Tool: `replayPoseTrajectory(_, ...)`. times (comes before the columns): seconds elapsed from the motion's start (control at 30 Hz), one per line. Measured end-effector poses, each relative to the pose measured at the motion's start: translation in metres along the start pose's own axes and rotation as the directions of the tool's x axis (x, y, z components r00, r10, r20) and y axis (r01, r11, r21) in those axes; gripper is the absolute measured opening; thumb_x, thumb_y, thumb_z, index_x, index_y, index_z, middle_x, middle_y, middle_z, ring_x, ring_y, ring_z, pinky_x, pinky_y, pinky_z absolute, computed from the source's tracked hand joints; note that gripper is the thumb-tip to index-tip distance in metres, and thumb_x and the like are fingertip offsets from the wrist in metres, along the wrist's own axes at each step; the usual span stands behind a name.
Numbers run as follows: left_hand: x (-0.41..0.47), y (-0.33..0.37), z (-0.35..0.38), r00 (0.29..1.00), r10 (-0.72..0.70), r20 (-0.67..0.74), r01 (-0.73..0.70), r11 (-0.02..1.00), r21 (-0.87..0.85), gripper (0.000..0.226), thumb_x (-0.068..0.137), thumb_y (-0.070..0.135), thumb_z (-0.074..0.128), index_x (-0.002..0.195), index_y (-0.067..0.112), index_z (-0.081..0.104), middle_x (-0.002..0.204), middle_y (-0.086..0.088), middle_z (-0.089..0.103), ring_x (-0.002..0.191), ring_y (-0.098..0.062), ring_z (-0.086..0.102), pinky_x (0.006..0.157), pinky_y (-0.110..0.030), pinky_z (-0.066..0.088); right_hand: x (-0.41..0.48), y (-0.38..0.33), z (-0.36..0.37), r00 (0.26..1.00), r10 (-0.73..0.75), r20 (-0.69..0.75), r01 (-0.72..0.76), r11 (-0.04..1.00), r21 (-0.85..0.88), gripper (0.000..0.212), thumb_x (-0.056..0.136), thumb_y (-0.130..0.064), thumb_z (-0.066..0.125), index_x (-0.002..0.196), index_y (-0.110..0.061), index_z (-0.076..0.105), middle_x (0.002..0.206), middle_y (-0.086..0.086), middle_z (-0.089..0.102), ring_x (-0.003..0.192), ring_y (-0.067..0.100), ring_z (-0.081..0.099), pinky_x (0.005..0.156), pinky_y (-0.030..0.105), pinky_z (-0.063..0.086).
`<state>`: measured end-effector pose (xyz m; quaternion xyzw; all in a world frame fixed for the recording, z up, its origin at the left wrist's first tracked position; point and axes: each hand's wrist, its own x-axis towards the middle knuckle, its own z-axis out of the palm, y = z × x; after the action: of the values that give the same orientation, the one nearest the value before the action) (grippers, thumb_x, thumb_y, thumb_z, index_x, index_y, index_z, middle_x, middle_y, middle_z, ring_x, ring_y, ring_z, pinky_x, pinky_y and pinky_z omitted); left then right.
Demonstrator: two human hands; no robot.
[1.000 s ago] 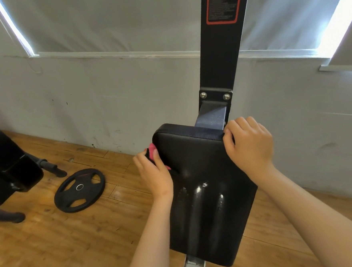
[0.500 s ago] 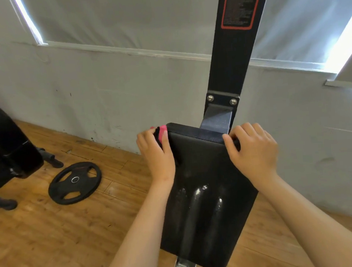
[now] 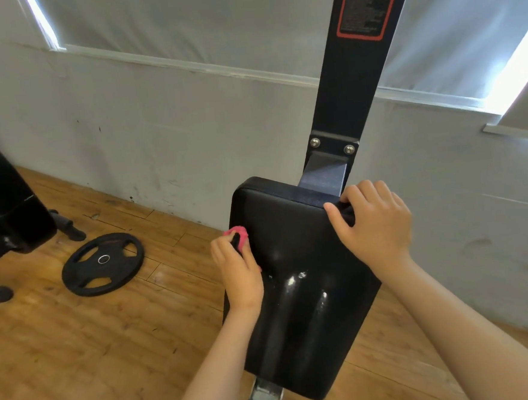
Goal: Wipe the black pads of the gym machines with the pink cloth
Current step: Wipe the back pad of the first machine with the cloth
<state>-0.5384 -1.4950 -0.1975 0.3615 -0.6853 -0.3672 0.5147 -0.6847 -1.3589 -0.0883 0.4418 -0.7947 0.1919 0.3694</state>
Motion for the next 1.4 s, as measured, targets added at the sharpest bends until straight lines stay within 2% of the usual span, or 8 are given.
replayPoseTrajectory(0.13, 0.022, 0.036, -0.009, 1.0, -0.03, 0.002, 0.03, 0.988, -0.15, 0.015, 0.098, 0.032, 0.048, 0.111, 0.026, 0.045, 0.111, 0.005, 0.044, 0.085, -0.021, 0.058, 0.052, -0.022, 0.053, 0.0, -0.001, 0.001, 1.0, 0.01, 0.008, -0.01, 1.0, -0.001, 0.039, 0.092, -0.05, 0.049, 0.081, -0.015, 0.062, 0.076, 0.001, 0.059, 0.07, 0.016, 0.053, 0.059, 0.026, 0.043)
replayPoseTrajectory(0.2, 0.042, 0.062, -0.007, 0.998, 0.055, -0.038, -0.061, 0.982, -0.18, 0.018, 0.099, 0.033, 0.049, 0.113, 0.023, 0.044, 0.111, 0.003, 0.047, 0.089, -0.013, 0.057, 0.062, -0.017, 0.052, 0.0, 0.0, 0.002, 1.0, 0.01, 0.014, -0.01, 1.0, 0.008, 0.039, 0.092, -0.05, 0.049, 0.081, -0.015, 0.062, 0.077, 0.001, 0.06, 0.071, 0.016, 0.053, 0.059, 0.027, 0.045)
replayPoseTrajectory(0.4, 0.066, 0.06, 0.015, 0.941, 0.337, -0.012, -0.33, 0.928, 0.173, 0.029, 0.097, 0.033, 0.047, 0.101, 0.006, 0.053, 0.106, -0.012, 0.052, 0.095, -0.01, 0.042, 0.076, -0.014, 0.039, -0.001, 0.001, 0.002, 1.0, 0.011, 0.008, -0.011, 1.0, 0.006, 0.04, 0.092, -0.051, 0.048, 0.082, -0.016, 0.062, 0.077, 0.001, 0.06, 0.071, 0.016, 0.054, 0.06, 0.025, 0.043)
replayPoseTrajectory(0.7, 0.055, 0.051, 0.01, 0.965, 0.263, -0.019, -0.256, 0.951, 0.176, 0.03, 0.095, 0.03, 0.046, 0.104, 0.002, 0.055, 0.109, -0.016, 0.053, 0.093, -0.013, 0.048, 0.071, -0.01, 0.038, -0.001, 0.001, 0.003, 1.0, 0.003, -0.009, -0.003, 1.0, 0.006, 0.039, 0.092, -0.05, 0.049, 0.08, -0.016, 0.062, 0.076, 0.001, 0.059, 0.07, 0.015, 0.052, 0.059, 0.025, 0.04)
replayPoseTrajectory(0.9, 0.026, 0.007, -0.002, 0.983, 0.164, 0.08, -0.175, 0.969, 0.175, 0.024, 0.094, 0.027, 0.047, 0.109, 0.01, 0.052, 0.113, -0.005, 0.045, 0.094, -0.017, 0.054, 0.066, -0.037, 0.058, -0.001, 0.001, 0.004, 1.0, 0.005, -0.016, -0.005, 1.0, 0.007, 0.038, 0.092, -0.049, 0.051, 0.08, -0.015, 0.062, 0.076, 0.001, 0.06, 0.07, 0.016, 0.053, 0.058, 0.026, 0.042)
replayPoseTrajectory(1.1, 0.028, 0.032, -0.015, 0.989, 0.113, 0.095, -0.115, 0.993, 0.014, 0.026, 0.096, 0.035, 0.045, 0.109, 0.014, 0.051, 0.11, -0.001, 0.044, 0.088, -0.018, 0.056, 0.054, -0.019, 0.052, -0.001, 0.0, 0.002, 1.0, 0.003, -0.006, -0.003, 1.0, 0.002, 0.039, 0.092, -0.049, 0.05, 0.08, -0.014, 0.061, 0.075, 0.002, 0.059, 0.07, 0.017, 0.052, 0.057, 0.027, 0.043)
replayPoseTrajectory(1.23, 0.053, 0.066, -0.004, 0.961, 0.261, 0.089, -0.263, 0.965, 0.017, 0.03, 0.098, 0.037, 0.048, 0.11, 0.011, 0.055, 0.109, 0.004, 0.043, 0.096, -0.016, 0.054, 0.072, -0.029, 0.055, -0.001, 0.0, 0.001, 1.0, 0.004, -0.003, -0.004, 1.0, -0.001, 0.038, 0.092, -0.049, 0.05, 0.081, -0.014, 0.061, 0.076, 0.002, 0.059, 0.07, 0.016, 0.052, 0.058, 0.026, 0.04)
replayPoseTrajectory(1.4, 0.053, 0.055, 0.009, 0.947, 0.319, 0.049, -0.322, 0.941, 0.107, 0.032, 0.095, 0.035, 0.049, 0.109, 0.008, 0.06, 0.109, -0.009, 0.053, 0.099, -0.013, 0.045, 0.079, -0.011, 0.039, -0.001, 0.001, 0.002, 1.0, 0.012, -0.009, -0.012, 1.0, -0.007, 0.038, 0.092, -0.05, 0.05, 0.08, -0.015, 0.061, 0.075, 0.001, 0.058, 0.07, 0.015, 0.051, 0.059, 0.024, 0.036)
